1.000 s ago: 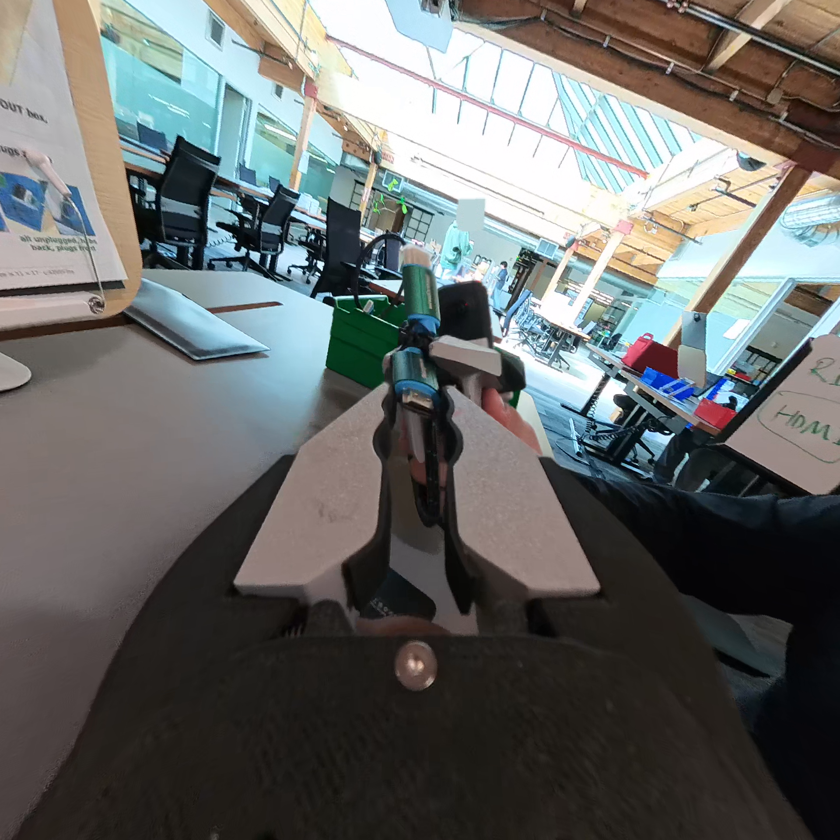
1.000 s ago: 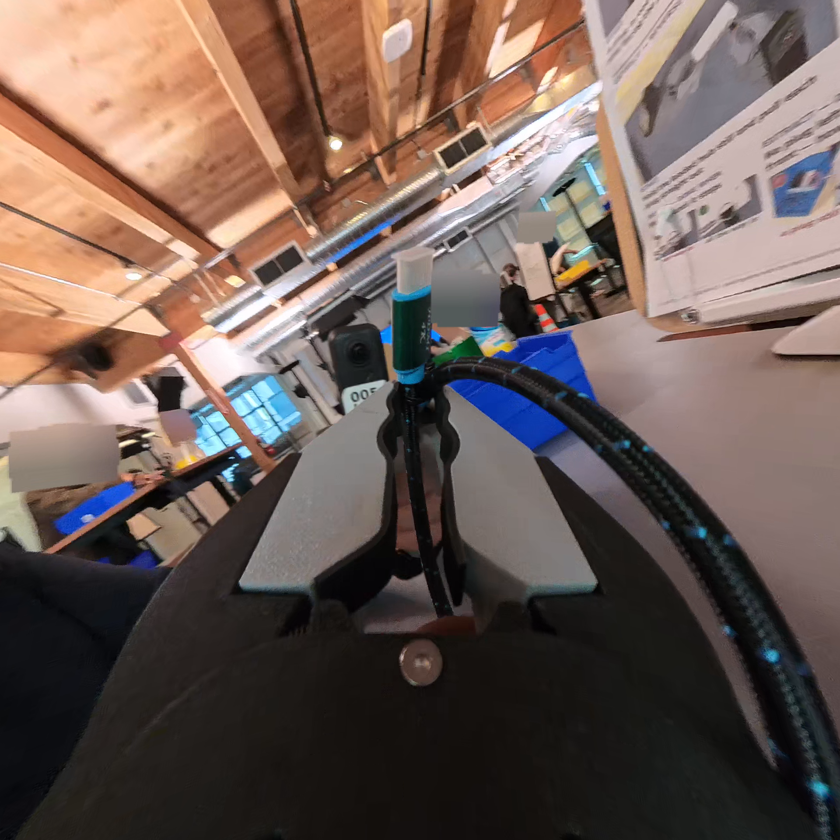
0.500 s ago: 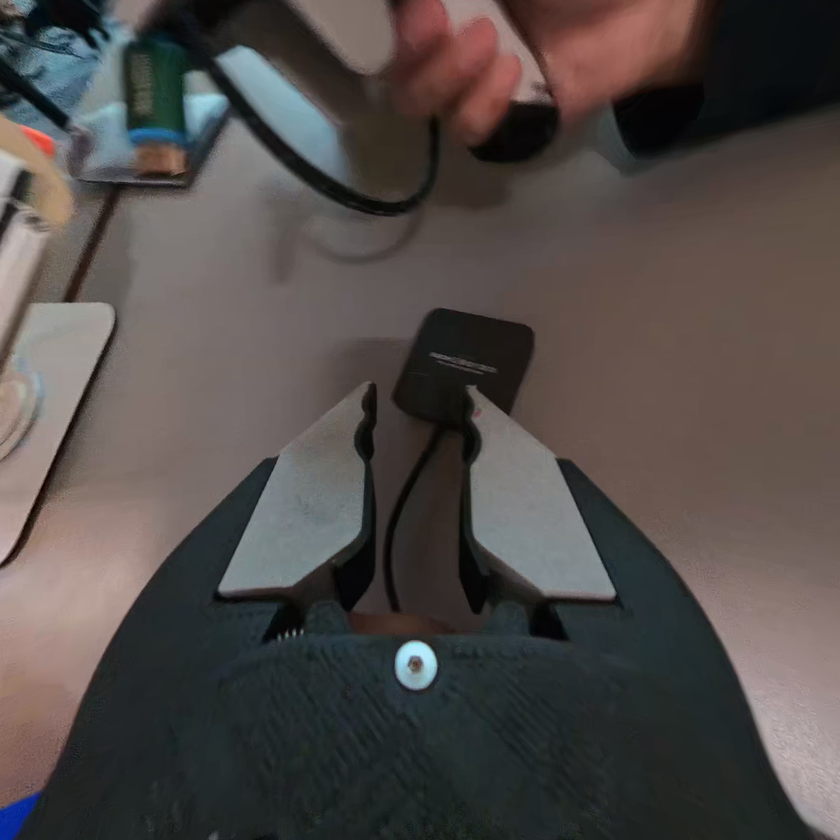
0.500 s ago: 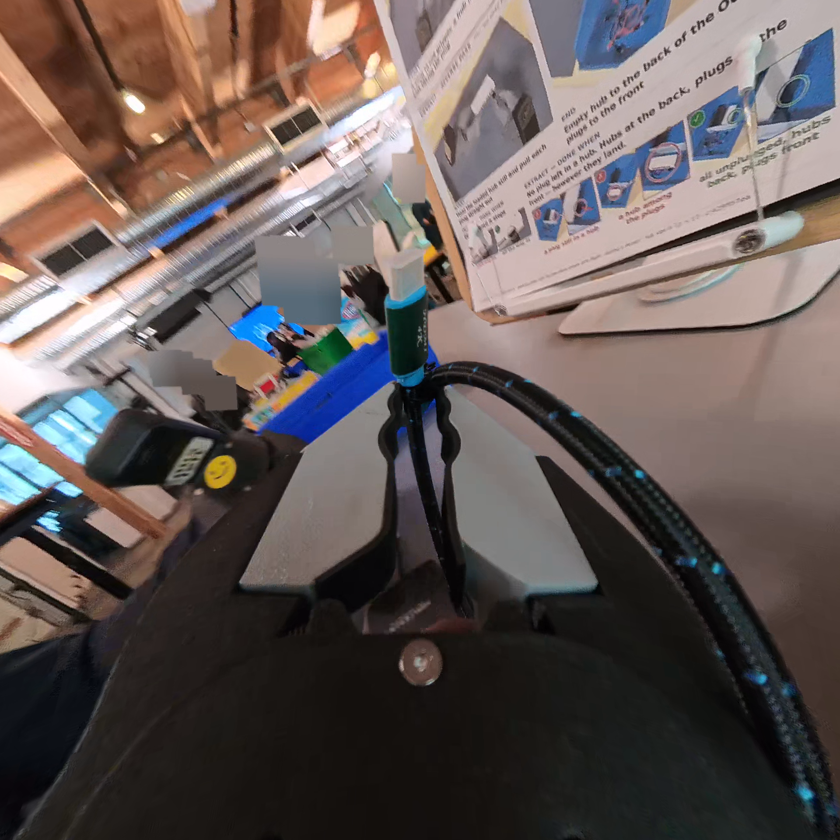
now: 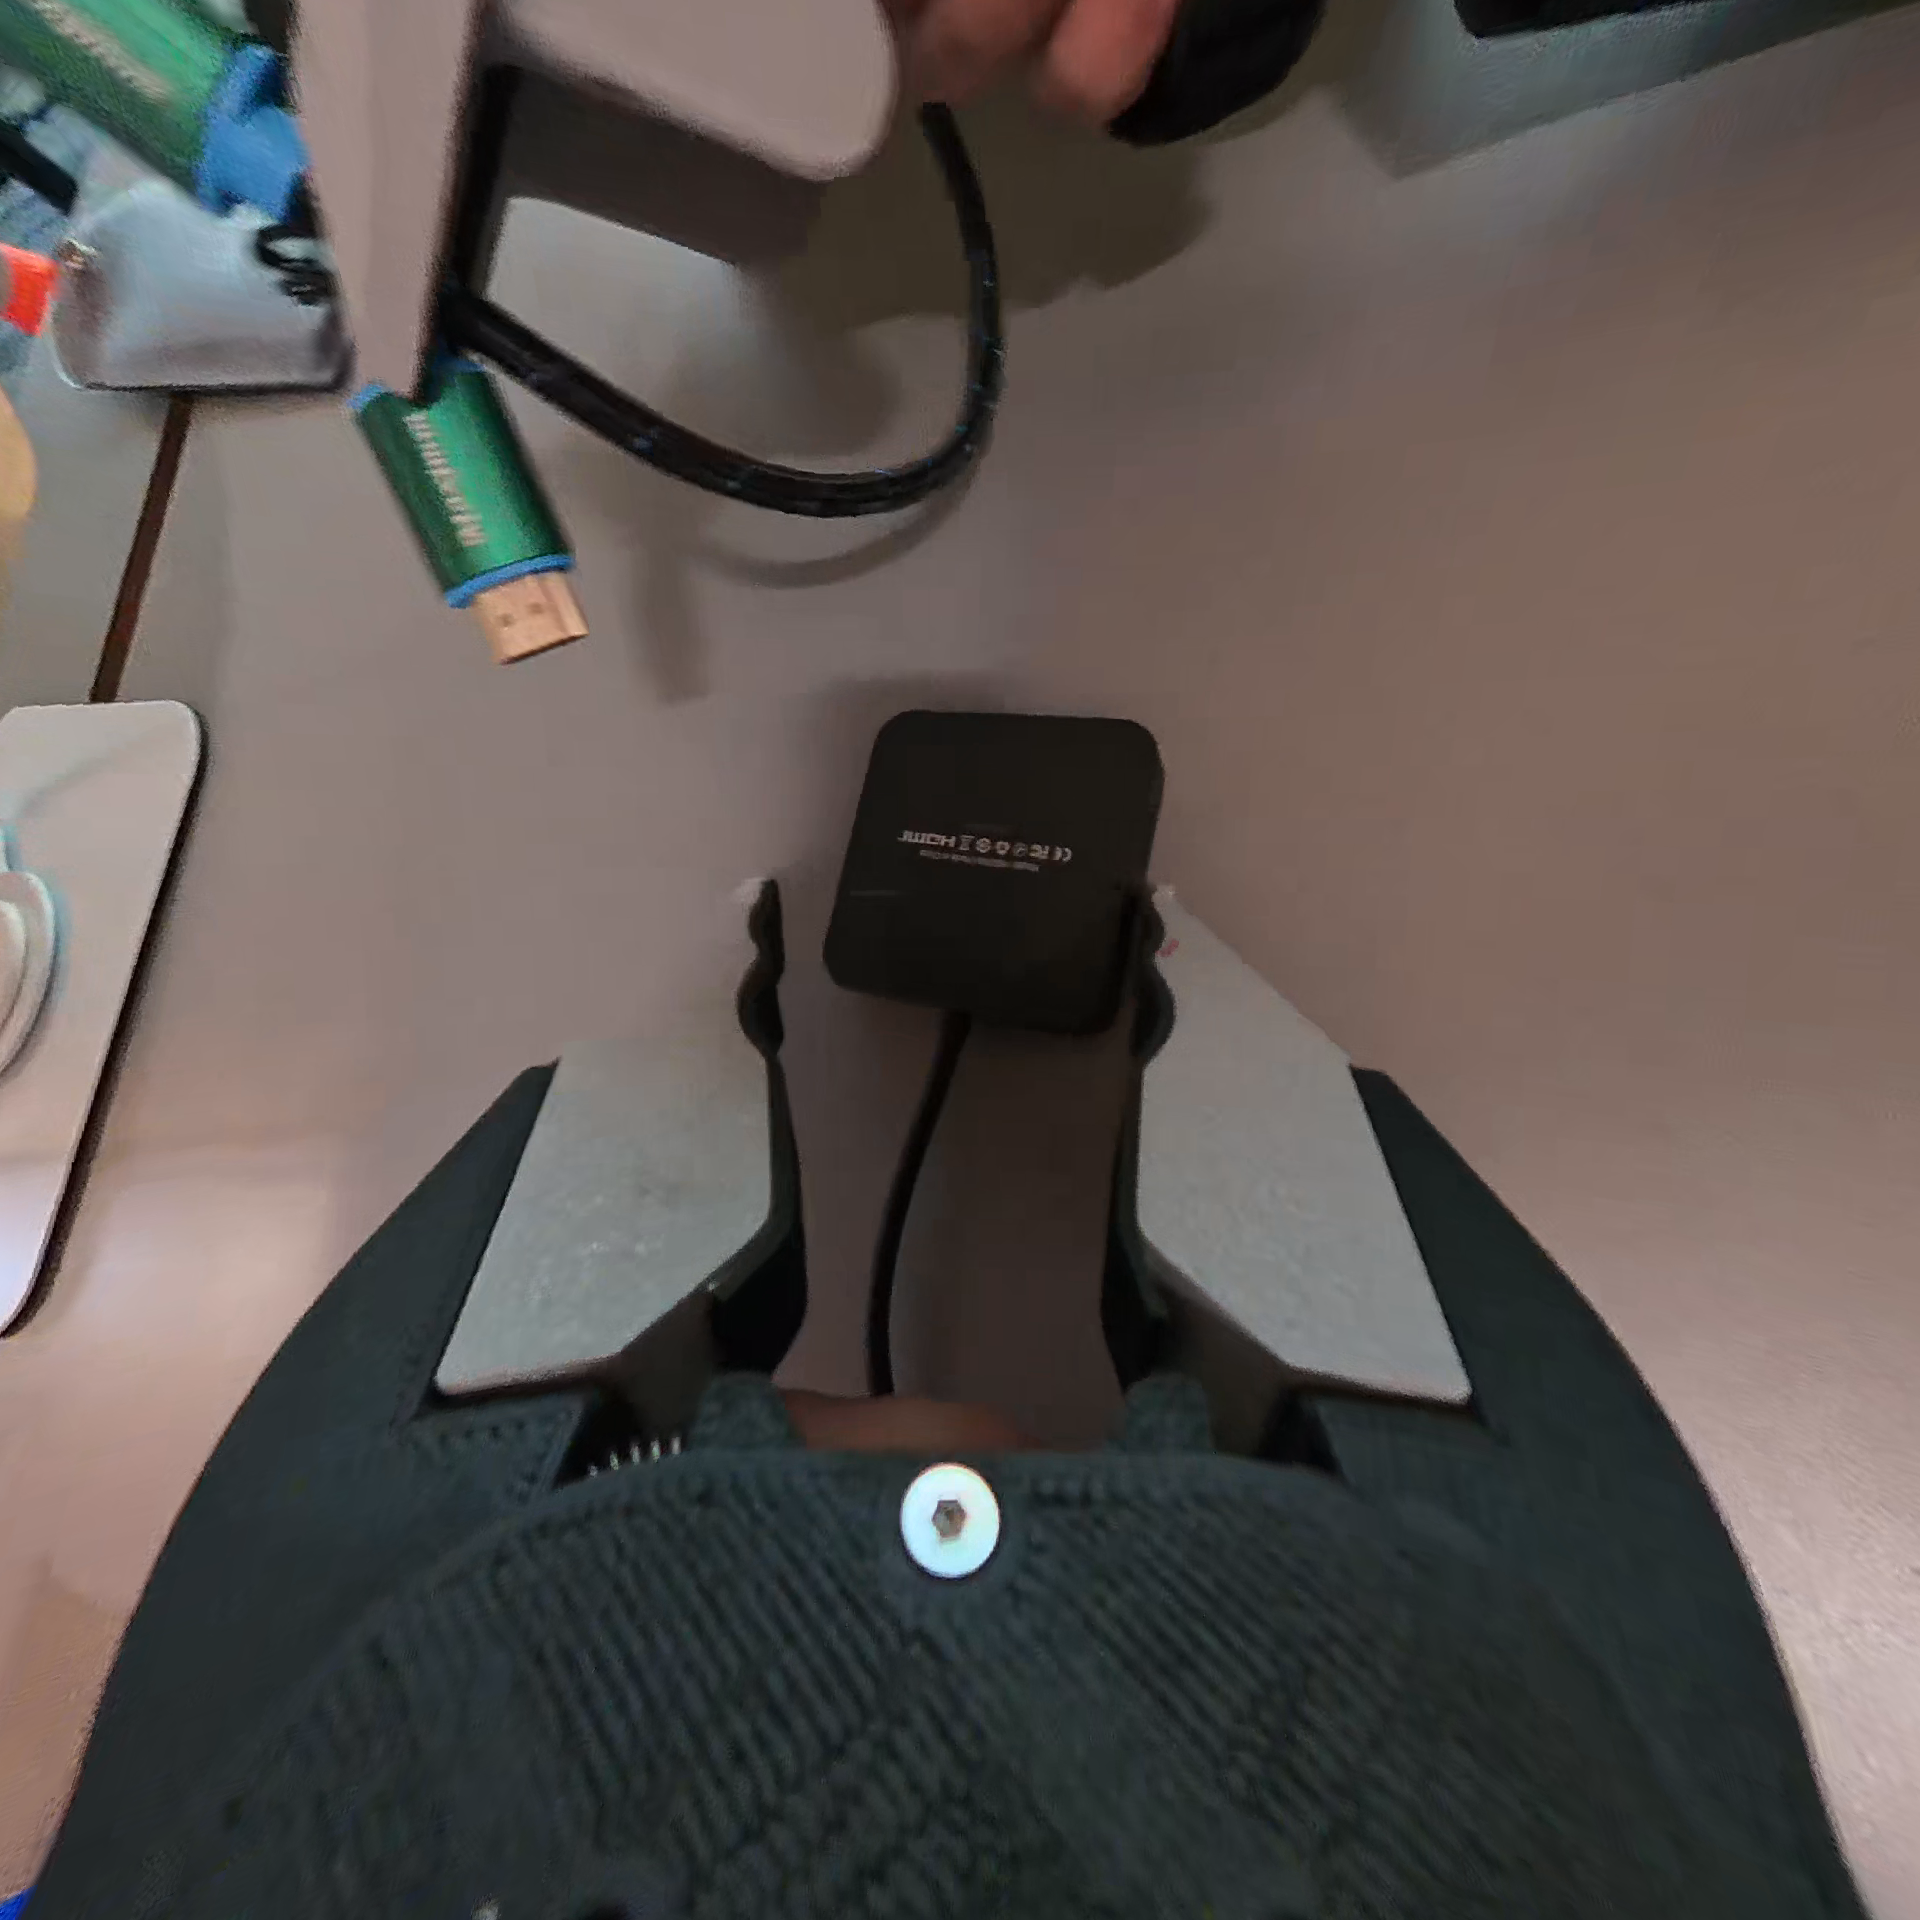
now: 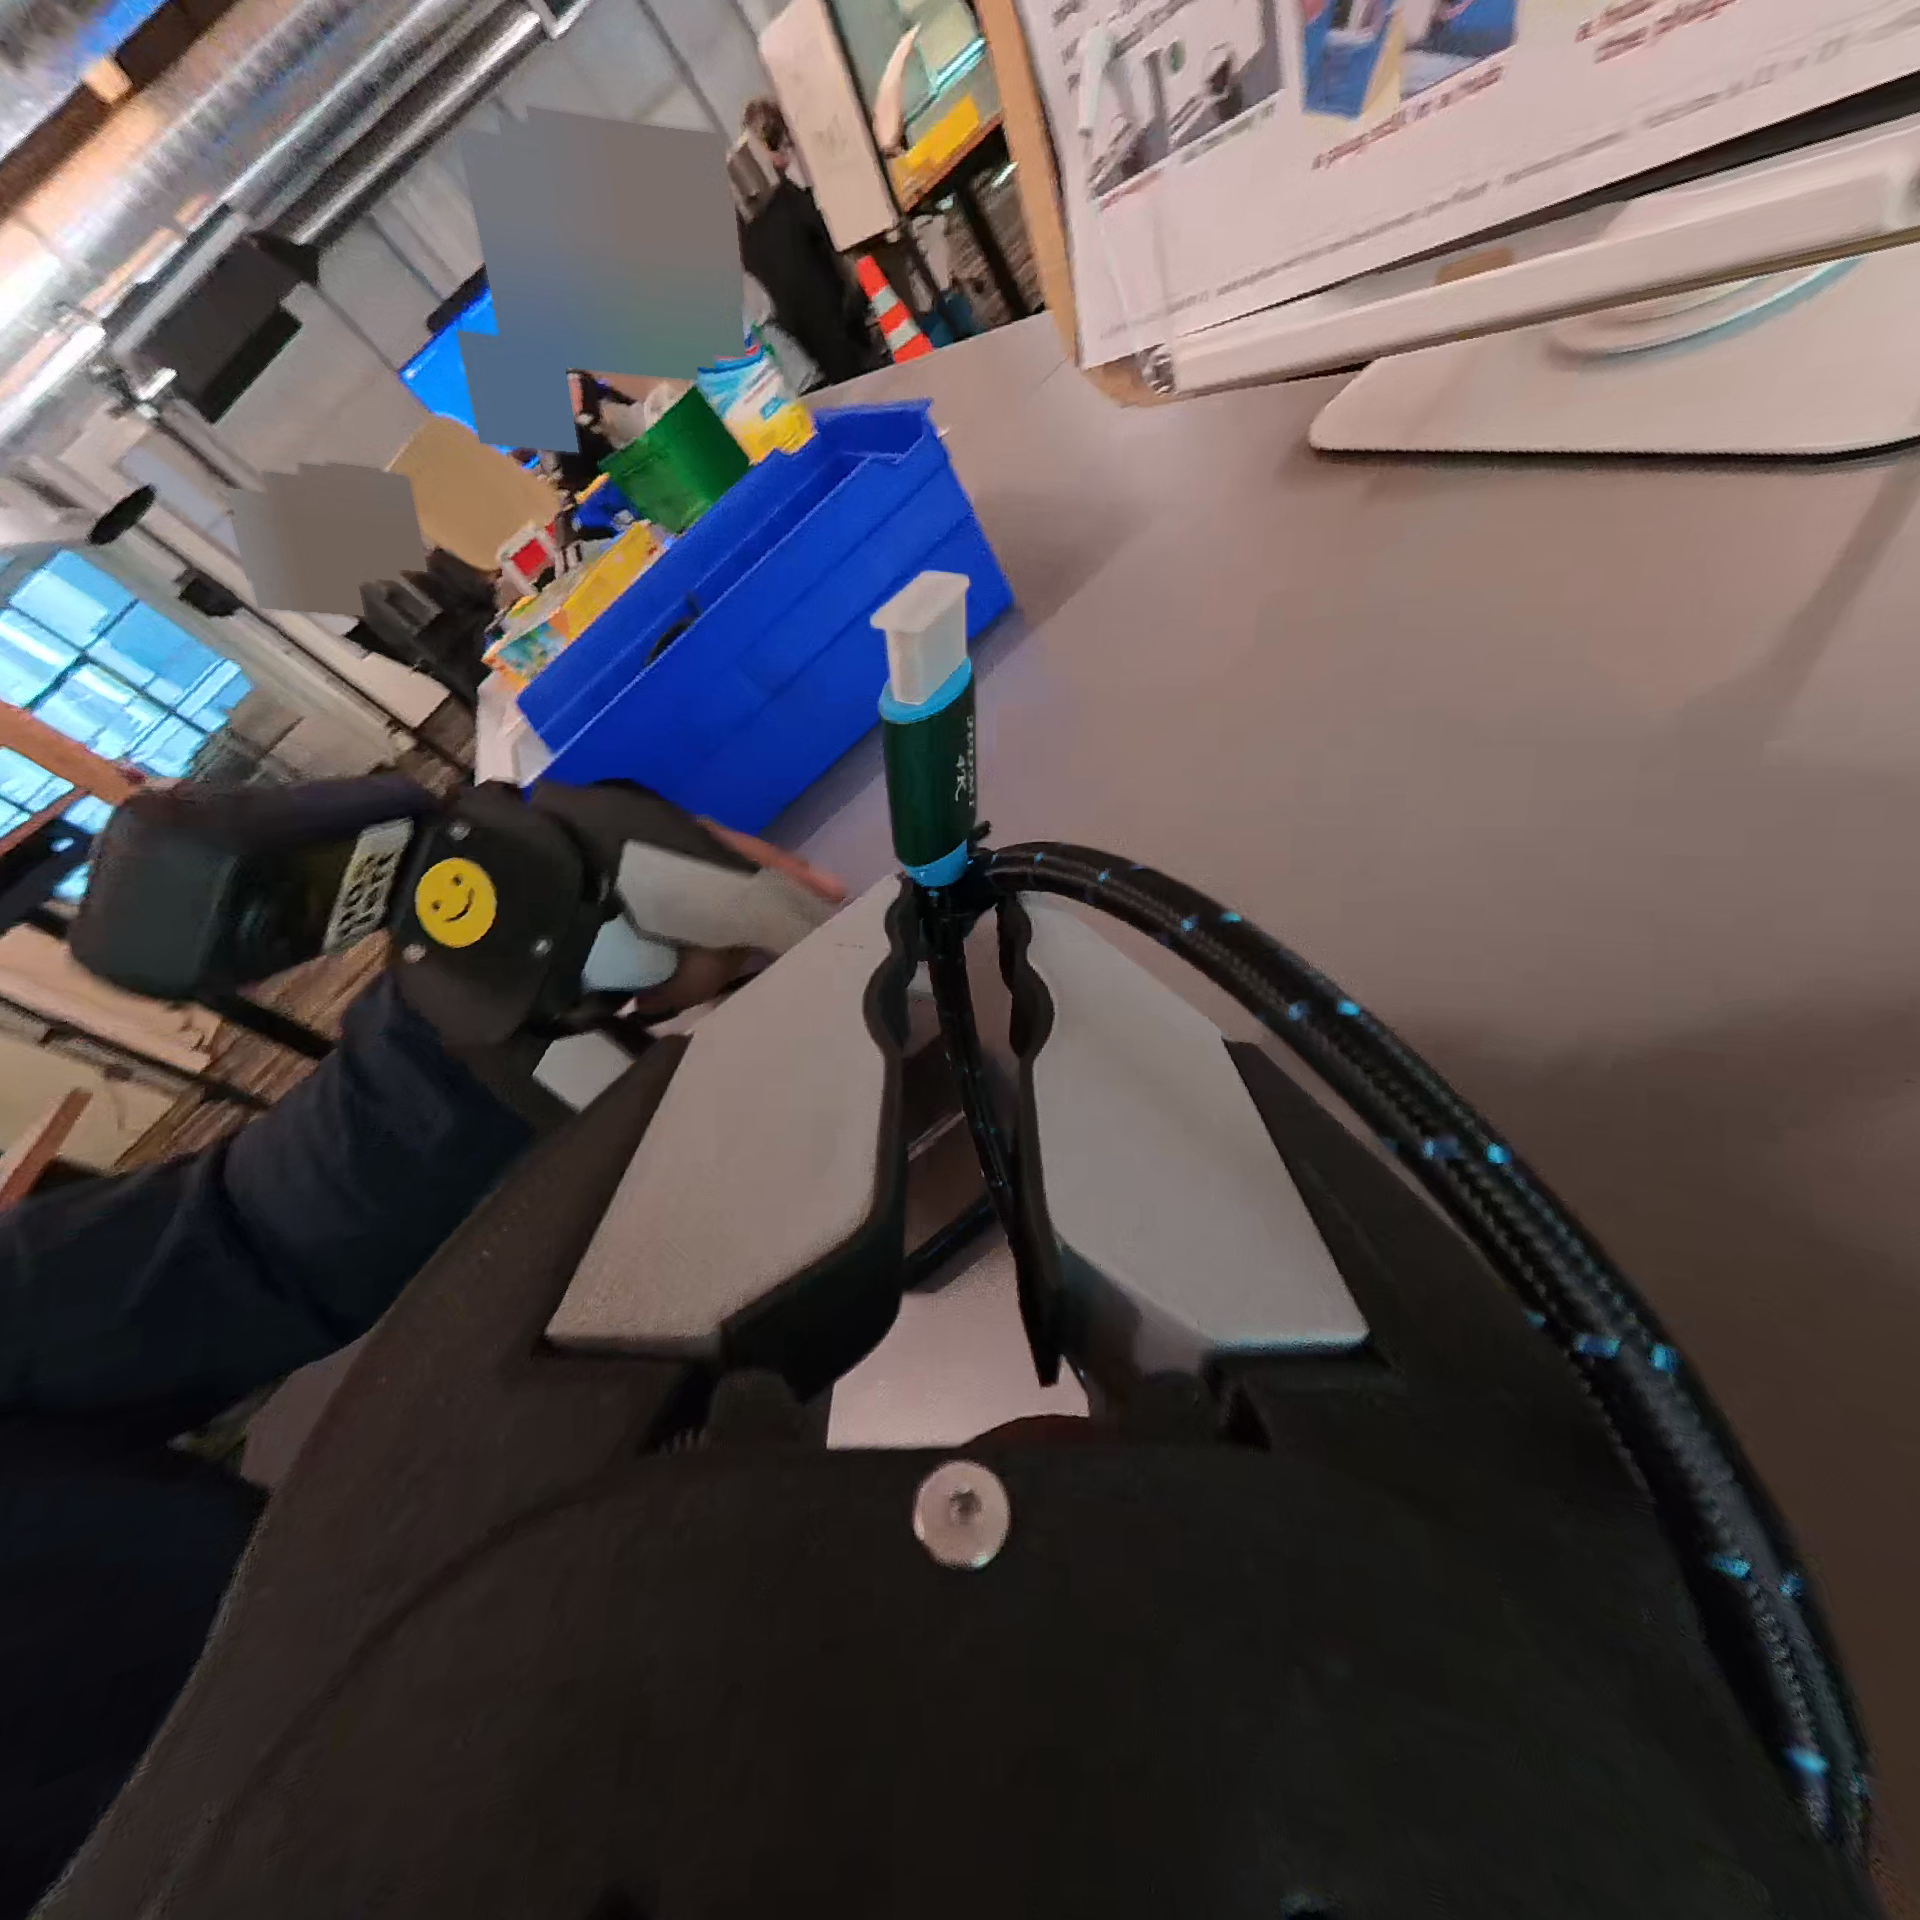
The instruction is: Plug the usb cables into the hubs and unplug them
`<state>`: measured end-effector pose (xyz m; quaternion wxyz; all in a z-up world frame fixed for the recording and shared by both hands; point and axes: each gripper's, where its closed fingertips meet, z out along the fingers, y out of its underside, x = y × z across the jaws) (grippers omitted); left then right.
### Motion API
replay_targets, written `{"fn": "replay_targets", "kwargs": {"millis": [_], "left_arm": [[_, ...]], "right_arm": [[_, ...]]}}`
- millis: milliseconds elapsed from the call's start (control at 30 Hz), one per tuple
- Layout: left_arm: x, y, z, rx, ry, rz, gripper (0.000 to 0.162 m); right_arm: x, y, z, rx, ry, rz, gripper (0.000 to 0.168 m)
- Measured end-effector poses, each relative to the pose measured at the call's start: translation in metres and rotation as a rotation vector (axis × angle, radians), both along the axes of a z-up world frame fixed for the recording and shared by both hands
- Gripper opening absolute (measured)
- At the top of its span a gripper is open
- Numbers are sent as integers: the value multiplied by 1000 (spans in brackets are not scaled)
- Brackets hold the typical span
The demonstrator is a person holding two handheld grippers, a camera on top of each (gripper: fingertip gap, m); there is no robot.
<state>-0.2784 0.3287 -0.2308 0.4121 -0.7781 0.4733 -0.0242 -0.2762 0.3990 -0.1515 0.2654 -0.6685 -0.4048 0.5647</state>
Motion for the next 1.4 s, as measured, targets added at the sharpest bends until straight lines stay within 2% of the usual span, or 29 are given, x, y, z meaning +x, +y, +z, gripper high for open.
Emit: {"fn": "replay_targets", "kwargs": {"millis": [67,100,133,233,367,467,533,700,767,867,967,1033,1100,1167,1200,1233,1300,1400], "left_arm": [[-7,12,14,81,-54,78,69],[-11,21,25,142,-81,129,62],[-15,28,35,192,-111,172,61],[-8,35,53,316,-146,192,54],[-10,44,65,597,160,218,49],[6,42,76,782,292,162,33],[13,40,80,831,323,135,19],[11,40,90,834,277,159,14],[11,39,94,849,255,166,14],[11,39,98,820,147,176,12],[-11,42,102,765,35,242,11],[-30,43,105,746,-43,286,11],[-41,40,112,724,-175,296,10],[-40,33,125,705,-353,256,10],[-35,27,133,699,-448,205,10],[-30,22,139,683,-522,159,10],[-23,17,142,654,-587,115,10],[-26,14,151,661,-679,124,9]], "right_arm": [[2,-9,4,0,18,50,12],[4,-12,6,5,24,63,12],[4,-13,6,6,25,70,12],[5,-21,6,-23,37,116,12],[3,-35,10,-143,81,204,12],[0,-39,5,-217,70,225,12],[-1,-40,3,-252,71,230,12],[0,-42,12,-303,120,251,15],[3,-46,22,-294,153,292,33],[10,-56,33,-214,165,347,60],[30,-69,53,-106,232,436,44],[46,-68,76,-62,343,454,44],[58,-57,91,-9,429,406,35],[61,-35,91,21,444,294,26],[61,-26,88,34,441,257,4],[62,-22,87,46,448,246,0],[64,-16,89,48,481,227,4],[75,10,95,34,542,98,28]]}}
